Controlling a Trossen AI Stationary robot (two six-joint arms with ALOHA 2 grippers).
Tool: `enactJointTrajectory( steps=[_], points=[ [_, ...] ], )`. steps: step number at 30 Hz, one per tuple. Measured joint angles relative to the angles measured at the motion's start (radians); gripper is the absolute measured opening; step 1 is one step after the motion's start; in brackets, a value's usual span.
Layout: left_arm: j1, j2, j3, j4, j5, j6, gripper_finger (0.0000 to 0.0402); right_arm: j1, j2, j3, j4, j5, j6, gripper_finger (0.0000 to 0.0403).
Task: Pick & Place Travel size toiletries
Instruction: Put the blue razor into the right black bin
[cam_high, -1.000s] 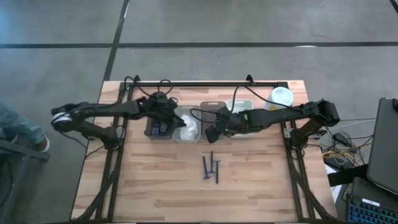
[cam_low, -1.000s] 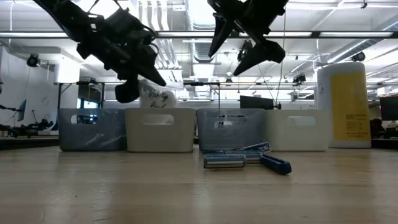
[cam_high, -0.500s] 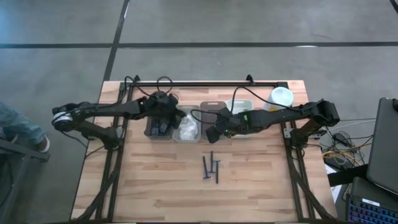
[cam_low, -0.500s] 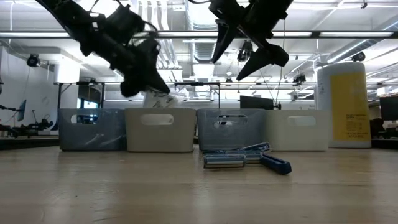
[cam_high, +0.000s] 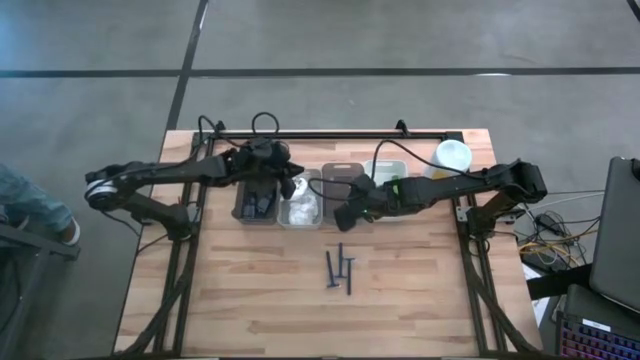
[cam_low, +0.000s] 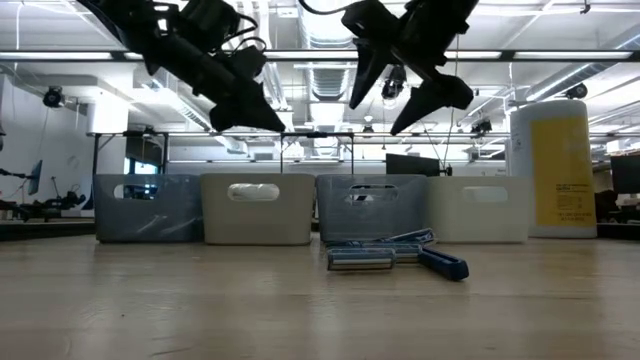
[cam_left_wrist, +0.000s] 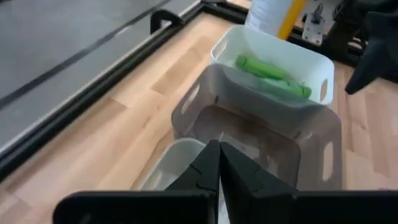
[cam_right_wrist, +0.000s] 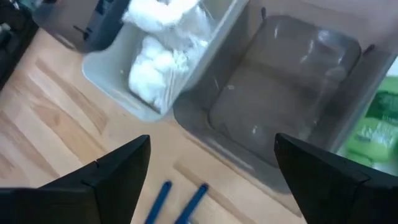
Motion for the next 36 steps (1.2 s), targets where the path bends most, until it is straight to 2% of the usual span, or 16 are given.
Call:
enactJointTrajectory(
  steps=[2, 7, 11, 21, 26, 31, 36],
  points=[
    [-0.002, -0.007, 0.000, -0.028, 0.035, -0.030, 0.0013, 0.001, -0.001, 0.000, -0.022, -0.031, 0.006, 0.0343],
    [-0.013, -0.022, -0.001, -0.130, 0.205, -0.131, 0.0027, 0.012, 0.004, -0.006, -0.057, -0.104, 0.077, 0.0357],
    [-0.049, -0.052, -0.002, -0.224, 0.256, -0.146, 0.0038, 0.046, 0.019, -0.017, -0.066, -0.120, 0.165, 0.0361],
    [-0.218, -0.185, -0.006, -0.385, 0.263, -0.132, 0.0041, 0.198, 0.108, -0.033, -0.057, -0.128, 0.469, 0.0340],
    [-0.293, -0.227, -0.007, -0.399, 0.263, -0.126, 0.0041, 0.284, 0.182, -0.027, 0.028, -0.142, 0.655, 0.0330],
    [-0.323, -0.229, -0.008, -0.402, 0.239, -0.089, 0.0042, 0.361, 0.281, -0.001, 0.047, -0.142, 0.831, 0.0329],
    [-0.329, -0.226, -0.013, -0.405, 0.237, -0.085, 0.0042, 0.408, 0.366, 0.075, 0.029, -0.142, 0.888, 0.0341]
  ],
)
